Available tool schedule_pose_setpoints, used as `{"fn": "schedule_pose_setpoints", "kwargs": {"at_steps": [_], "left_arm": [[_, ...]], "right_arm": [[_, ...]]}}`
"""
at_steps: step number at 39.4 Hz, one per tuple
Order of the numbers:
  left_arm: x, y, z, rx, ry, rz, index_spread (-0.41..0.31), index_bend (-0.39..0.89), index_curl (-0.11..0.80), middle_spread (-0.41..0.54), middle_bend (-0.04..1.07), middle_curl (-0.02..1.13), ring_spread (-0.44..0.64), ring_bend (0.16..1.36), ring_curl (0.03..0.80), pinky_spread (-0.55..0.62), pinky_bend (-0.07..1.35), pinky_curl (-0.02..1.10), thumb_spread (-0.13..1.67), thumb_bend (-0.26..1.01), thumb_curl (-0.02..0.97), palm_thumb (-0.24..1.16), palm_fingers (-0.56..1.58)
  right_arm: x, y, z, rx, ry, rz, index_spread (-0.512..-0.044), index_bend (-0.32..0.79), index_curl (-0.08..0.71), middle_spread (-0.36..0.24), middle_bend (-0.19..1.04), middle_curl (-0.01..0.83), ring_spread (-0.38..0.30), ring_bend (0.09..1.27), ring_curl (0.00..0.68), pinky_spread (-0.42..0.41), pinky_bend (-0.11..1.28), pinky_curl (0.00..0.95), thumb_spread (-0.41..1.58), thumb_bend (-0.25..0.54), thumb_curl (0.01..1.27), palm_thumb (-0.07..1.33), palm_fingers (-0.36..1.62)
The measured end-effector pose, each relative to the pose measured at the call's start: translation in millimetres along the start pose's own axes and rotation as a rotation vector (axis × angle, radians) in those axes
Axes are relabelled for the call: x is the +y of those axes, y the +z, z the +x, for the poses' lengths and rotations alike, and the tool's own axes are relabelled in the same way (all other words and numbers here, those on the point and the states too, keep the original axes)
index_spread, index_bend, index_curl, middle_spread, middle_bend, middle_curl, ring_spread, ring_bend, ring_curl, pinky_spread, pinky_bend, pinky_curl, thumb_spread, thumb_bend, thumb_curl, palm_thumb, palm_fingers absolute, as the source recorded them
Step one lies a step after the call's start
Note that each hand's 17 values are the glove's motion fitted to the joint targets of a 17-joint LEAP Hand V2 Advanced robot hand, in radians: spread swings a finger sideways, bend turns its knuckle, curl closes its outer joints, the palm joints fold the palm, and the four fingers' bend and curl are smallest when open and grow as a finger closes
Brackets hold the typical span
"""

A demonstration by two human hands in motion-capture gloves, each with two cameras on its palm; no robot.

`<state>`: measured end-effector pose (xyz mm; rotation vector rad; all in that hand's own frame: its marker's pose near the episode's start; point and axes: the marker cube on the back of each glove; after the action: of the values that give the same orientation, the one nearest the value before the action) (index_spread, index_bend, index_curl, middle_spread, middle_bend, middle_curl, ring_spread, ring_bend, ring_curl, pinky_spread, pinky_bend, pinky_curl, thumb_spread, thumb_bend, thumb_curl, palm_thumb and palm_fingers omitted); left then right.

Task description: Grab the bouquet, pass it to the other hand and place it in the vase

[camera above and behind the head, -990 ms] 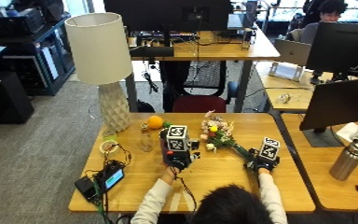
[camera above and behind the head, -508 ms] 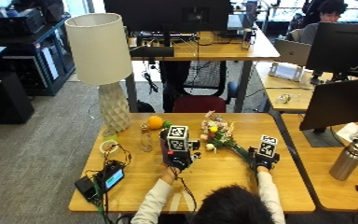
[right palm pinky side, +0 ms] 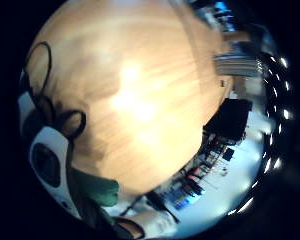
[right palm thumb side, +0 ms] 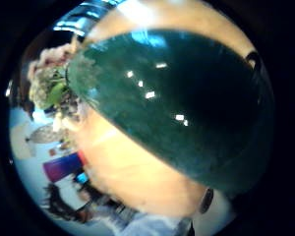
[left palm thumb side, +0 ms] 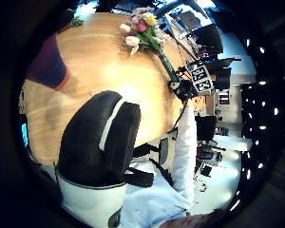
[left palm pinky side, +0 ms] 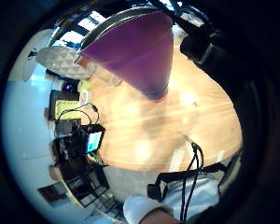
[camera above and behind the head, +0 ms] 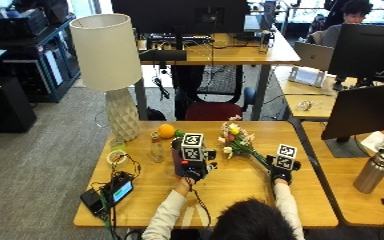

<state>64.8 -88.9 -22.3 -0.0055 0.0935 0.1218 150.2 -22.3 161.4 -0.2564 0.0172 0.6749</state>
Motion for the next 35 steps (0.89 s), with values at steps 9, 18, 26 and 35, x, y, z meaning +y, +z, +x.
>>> {"fn": "schedule_pose_setpoints", "kwargs": {"at_steps": [9,18,26,35], "left_arm": [[-3.6,-5.9,6.9,0.092,0.037,-0.048,0.024,0.15,0.312,0.181,0.17,0.31,0.26,0.63,0.301,0.29,0.35,0.35,1.20,-0.02,0.253,0.17,0.48],[-20.8,-25.8,21.4,0.295,0.072,-0.005,0.017,0.16,0.322,0.172,0.17,0.31,0.22,0.61,0.300,0.29,0.34,0.35,1.20,-0.02,0.253,0.17,0.50],[-36.2,-74.7,50.7,0.588,0.099,0.158,0.016,0.15,0.325,0.152,0.15,0.30,0.17,0.59,0.301,0.25,0.37,0.36,1.17,-0.03,0.253,0.16,0.50],[-52.3,-131.0,87.4,0.895,0.127,0.381,0.042,0.12,0.311,0.170,0.15,0.29,0.17,0.59,0.308,0.22,0.40,0.37,1.06,-0.03,0.266,0.15,0.42]], "right_arm": [[-1.5,-23.8,-0.7,-0.100,0.016,0.272,-0.219,0.20,0.386,-0.148,0.61,0.571,-0.210,0.85,0.506,-0.279,0.63,0.402,0.53,-0.003,0.58,1.11,1.47],[23.4,-90.5,-55.5,-0.711,-0.256,0.378,-0.217,0.33,0.470,-0.141,0.70,0.614,-0.205,0.87,0.526,-0.269,0.66,0.443,0.21,-0.020,0.64,1.14,1.42],[40.6,-156.2,-97.0,-1.066,-0.531,0.705,-0.213,0.37,0.523,-0.135,0.74,0.631,-0.205,0.90,0.539,-0.265,0.68,0.471,0.05,-0.023,0.66,1.14,1.39],[24.0,-139.1,-148.8,-1.251,-0.599,0.819,-0.207,0.39,0.563,-0.132,0.76,0.642,-0.200,0.93,0.549,-0.264,0.70,0.494,-0.04,-0.021,0.67,1.15,1.37]]}}
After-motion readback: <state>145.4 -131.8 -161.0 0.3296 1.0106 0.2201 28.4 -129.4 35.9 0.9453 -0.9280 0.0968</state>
